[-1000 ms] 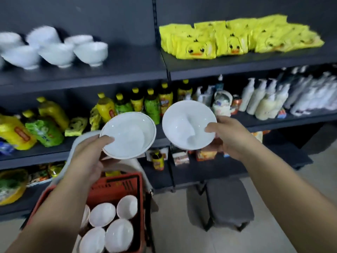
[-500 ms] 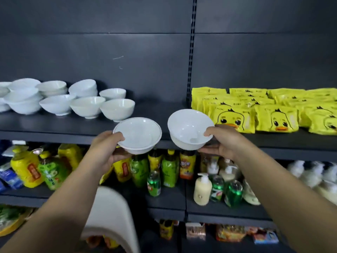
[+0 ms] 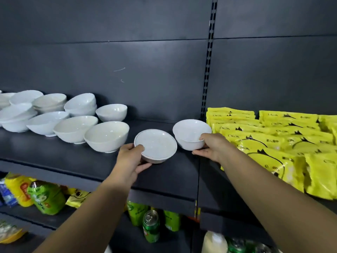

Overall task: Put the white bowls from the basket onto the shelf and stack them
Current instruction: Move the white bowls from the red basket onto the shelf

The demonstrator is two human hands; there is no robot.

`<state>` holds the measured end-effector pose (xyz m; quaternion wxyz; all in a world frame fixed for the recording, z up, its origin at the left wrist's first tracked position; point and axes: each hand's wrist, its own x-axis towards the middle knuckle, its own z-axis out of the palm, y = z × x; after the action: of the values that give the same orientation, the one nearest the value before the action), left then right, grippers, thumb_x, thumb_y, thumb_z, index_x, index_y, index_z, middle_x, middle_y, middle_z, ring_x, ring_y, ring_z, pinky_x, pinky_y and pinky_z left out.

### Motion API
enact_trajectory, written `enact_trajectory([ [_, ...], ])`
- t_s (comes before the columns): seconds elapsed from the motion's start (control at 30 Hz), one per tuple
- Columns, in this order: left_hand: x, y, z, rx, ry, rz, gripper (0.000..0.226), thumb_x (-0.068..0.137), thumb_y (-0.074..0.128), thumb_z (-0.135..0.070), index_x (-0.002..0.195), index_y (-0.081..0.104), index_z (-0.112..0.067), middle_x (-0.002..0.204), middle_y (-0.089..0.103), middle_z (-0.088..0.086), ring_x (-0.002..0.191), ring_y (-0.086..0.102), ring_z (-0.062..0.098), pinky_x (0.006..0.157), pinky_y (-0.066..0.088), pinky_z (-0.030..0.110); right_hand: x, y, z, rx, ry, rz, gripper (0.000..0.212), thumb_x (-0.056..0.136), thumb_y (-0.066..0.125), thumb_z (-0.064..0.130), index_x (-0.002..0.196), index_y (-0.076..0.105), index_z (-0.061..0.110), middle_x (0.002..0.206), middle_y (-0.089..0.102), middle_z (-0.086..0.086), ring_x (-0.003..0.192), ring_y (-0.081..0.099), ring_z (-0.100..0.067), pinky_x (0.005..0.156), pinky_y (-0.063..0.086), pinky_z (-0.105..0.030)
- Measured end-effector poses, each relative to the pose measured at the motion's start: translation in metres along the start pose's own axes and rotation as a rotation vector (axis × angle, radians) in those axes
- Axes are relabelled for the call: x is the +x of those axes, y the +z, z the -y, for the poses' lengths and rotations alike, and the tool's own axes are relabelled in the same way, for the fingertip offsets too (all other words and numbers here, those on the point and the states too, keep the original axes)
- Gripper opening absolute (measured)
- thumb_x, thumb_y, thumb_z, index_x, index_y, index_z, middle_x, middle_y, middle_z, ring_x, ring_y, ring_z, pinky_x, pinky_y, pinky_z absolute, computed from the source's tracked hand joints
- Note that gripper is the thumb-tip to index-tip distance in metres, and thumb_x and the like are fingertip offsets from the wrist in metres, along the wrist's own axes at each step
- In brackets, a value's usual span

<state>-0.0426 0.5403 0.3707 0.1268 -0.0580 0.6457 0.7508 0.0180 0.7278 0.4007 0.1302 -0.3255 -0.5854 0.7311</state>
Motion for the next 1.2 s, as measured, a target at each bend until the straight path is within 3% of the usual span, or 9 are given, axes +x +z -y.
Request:
enact_trajectory([
  [0.13, 0.033, 0.029, -0.006, -0.090, 0.003, -0.109, 0.019, 0.091, 0.042, -0.005, 0.108, 0.048, -0.009, 0.109, 0.054, 0.012, 0.105, 0.055, 0.030, 0.073, 0.050, 0.037, 0.042, 0.016, 0.007, 0.094, -0.003, -0.008, 0.045, 0.090, 0.041, -0.002, 0.135, 0.034, 0.001, 0.137, 0.040, -0.017, 0.110, 0.051, -0.035, 0.078, 0.052, -0.043],
  [0.4, 0.092, 0.069, -0.012, -0.305, 0.001, -0.254, 0.040, 0.094, 0.045, -0.014, 0.133, 0.040, -0.011, 0.134, 0.049, 0.009, 0.114, 0.054, 0.027, 0.078, 0.044, 0.034, 0.083, 0.032, 0.010, 0.177, 0.032, -0.018, 0.043, 0.090, 0.044, 0.000, 0.132, 0.036, 0.001, 0.137, 0.041, -0.015, 0.113, 0.048, -0.033, 0.073, 0.051, -0.039],
  [0.57, 0.109, 0.084, -0.019, -0.410, 0.044, -0.315, 0.034, 0.095, 0.044, -0.011, 0.129, 0.043, -0.008, 0.113, 0.053, 0.008, 0.083, 0.053, 0.017, 0.062, 0.045, 0.029, 0.096, 0.037, 0.013, 0.204, 0.072, -0.004, 0.044, 0.091, 0.048, 0.006, 0.133, 0.033, 0.003, 0.136, 0.040, -0.015, 0.111, 0.050, -0.034, 0.073, 0.050, -0.040],
  [0.77, 0.140, 0.075, -0.024, -0.275, 0.060, -0.361, 0.011, 0.095, 0.046, -0.017, 0.087, 0.049, -0.009, 0.095, 0.049, 0.015, 0.068, 0.050, 0.019, 0.059, 0.038, 0.024, 0.111, 0.036, 0.008, 0.126, 0.037, 0.048, 0.048, 0.090, 0.055, 0.019, 0.132, 0.036, 0.006, 0.116, 0.044, -0.008, 0.109, 0.056, -0.038, 0.076, 0.050, -0.036],
  [0.87, 0.143, 0.072, -0.026, -0.246, 0.032, -0.305, 0.026, 0.093, 0.050, -0.021, 0.113, 0.050, -0.005, 0.080, 0.048, 0.004, 0.060, 0.041, 0.012, 0.057, 0.038, 0.023, 0.114, 0.039, 0.002, 0.005, -0.049, 0.074, 0.059, 0.080, 0.067, 0.026, 0.129, 0.039, 0.011, 0.124, 0.048, -0.007, 0.104, 0.058, -0.028, 0.073, 0.050, -0.030],
  [1.0, 0.138, 0.073, -0.028, -0.268, -0.003, -0.228, 0.044, 0.089, 0.053, -0.005, 0.131, 0.042, -0.009, 0.126, 0.053, 0.007, 0.094, 0.050, 0.017, 0.077, 0.046, 0.029, 0.116, 0.039, 0.000, -0.107, -0.151, 0.083, 0.049, 0.074, 0.074, 0.022, 0.115, 0.048, 0.013, 0.106, 0.056, -0.002, 0.086, 0.058, -0.016, 0.080, 0.055, -0.034],
  [1.07, 0.136, 0.073, -0.029, -0.316, 0.017, -0.267, 0.045, 0.089, 0.045, 0.002, 0.132, 0.042, -0.010, 0.117, 0.056, 0.005, 0.083, 0.052, 0.016, 0.067, 0.046, 0.026, 0.117, 0.039, -0.001, -0.136, -0.199, 0.066, 0.046, 0.074, 0.075, 0.020, 0.111, 0.048, 0.014, 0.093, 0.055, 0.005, 0.080, 0.057, -0.013, 0.090, 0.053, -0.040],
  [1.13, 0.140, 0.071, -0.028, -0.340, 0.045, -0.307, 0.046, 0.089, 0.040, 0.005, 0.132, 0.042, -0.011, 0.093, 0.057, -0.002, 0.062, 0.046, 0.011, 0.052, 0.042, 0.020, 0.118, 0.041, -0.004, -0.195, -0.249, 0.036, 0.059, 0.070, 0.077, 0.024, 0.120, 0.046, 0.013, 0.102, 0.056, 0.004, 0.095, 0.060, -0.018, 0.094, 0.050, -0.043],
  [1.2, 0.142, 0.067, -0.029, -0.323, 0.069, -0.327, 0.043, 0.090, 0.044, 0.002, 0.132, 0.042, -0.007, 0.098, 0.061, 0.004, 0.058, 0.045, 0.011, 0.054, 0.044, 0.021, 0.118, 0.043, -0.006, -0.212, -0.264, 0.030, 0.064, 0.069, 0.077, 0.027, 0.123, 0.045, 0.013, 0.113, 0.056, 0.000, 0.107, 0.057, -0.022, 0.095, 0.050, -0.043],
])
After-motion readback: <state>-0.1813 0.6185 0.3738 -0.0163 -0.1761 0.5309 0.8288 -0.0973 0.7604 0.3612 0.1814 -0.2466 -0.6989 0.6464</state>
